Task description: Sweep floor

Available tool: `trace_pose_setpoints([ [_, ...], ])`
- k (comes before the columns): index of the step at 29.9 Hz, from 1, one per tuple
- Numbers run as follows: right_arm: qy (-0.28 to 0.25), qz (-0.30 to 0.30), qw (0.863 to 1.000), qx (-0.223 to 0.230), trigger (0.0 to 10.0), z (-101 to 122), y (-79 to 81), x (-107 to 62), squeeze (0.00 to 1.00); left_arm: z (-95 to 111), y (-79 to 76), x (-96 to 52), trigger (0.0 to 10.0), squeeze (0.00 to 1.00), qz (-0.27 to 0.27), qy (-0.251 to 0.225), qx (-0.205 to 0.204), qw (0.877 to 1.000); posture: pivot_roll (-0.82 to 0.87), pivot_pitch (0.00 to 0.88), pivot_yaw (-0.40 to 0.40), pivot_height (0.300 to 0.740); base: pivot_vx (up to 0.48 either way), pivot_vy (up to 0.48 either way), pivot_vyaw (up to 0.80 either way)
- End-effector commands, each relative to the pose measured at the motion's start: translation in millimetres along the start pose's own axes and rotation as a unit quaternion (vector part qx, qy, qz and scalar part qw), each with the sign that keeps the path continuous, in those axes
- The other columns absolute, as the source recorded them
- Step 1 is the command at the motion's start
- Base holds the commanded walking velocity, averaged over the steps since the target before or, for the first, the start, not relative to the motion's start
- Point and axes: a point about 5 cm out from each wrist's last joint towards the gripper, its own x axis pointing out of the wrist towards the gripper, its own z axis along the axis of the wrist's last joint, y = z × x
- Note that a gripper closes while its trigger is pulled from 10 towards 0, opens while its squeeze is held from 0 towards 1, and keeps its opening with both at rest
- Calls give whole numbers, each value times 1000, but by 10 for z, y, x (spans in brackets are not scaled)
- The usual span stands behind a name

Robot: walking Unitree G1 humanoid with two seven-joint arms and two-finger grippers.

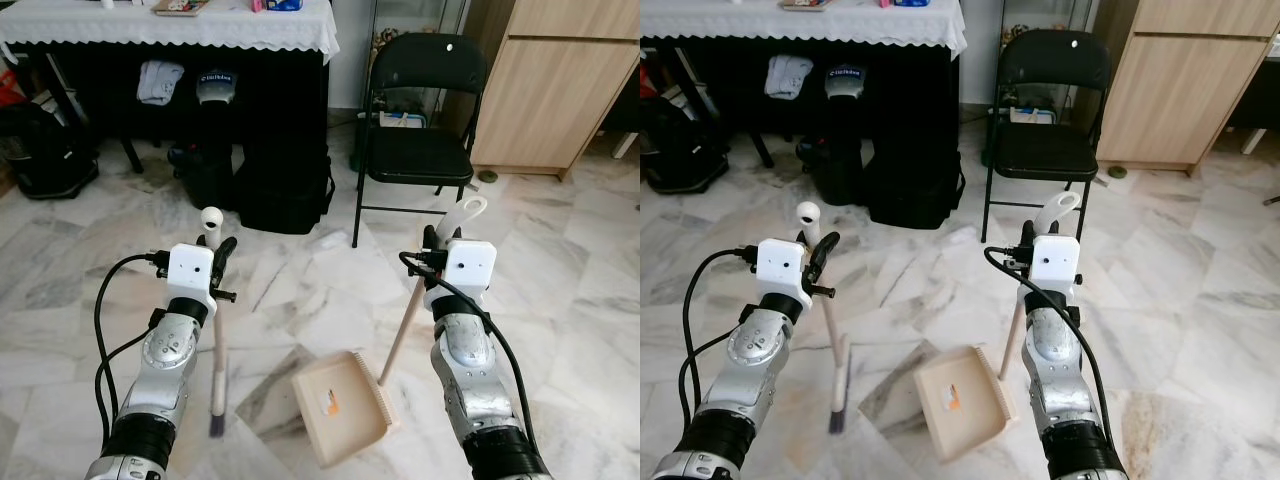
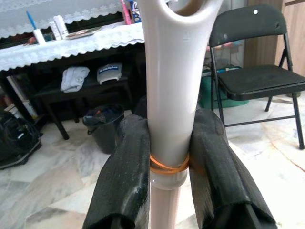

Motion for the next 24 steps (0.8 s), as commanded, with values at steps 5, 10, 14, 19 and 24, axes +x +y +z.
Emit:
trace_pose_setpoints([
  [5, -31, -3, 1000, -2, 10000, 113, -5, 20, 0, 58, 23, 21, 10000, 0, -4, -14, 5, 1000, -89, 35, 37, 740, 0, 0, 0],
  [10, -33, -7, 999, 1, 10000, 117, 3, 25, 0, 57, 32, 28, 10000, 0, -8, -12, 8, 1000, -90, 29, 48, 740, 0, 0, 0],
  [14, -33, -8, 999, 2, 10000, 115, 9, 27, 0, 52, 37, 31, 10000, 0, -9, -10, 9, 1000, -92, 20, 53, 740, 0, 0, 0],
  [19, -34, -7, 999, 1, 10000, 117, 12, 32, 0, 64, 30, 46, 10000, 0, -11, -11, 9, 1000, -92, 16, 53, 740, 0, 0, 0],
  [24, -35, -4, 999, 1, 10000, 120, 25, 35, 0, 59, 25, 44, 10000, 0, -13, -10, 9, 1000, -92, 8, 52, 740, 259, 0, 0],
])
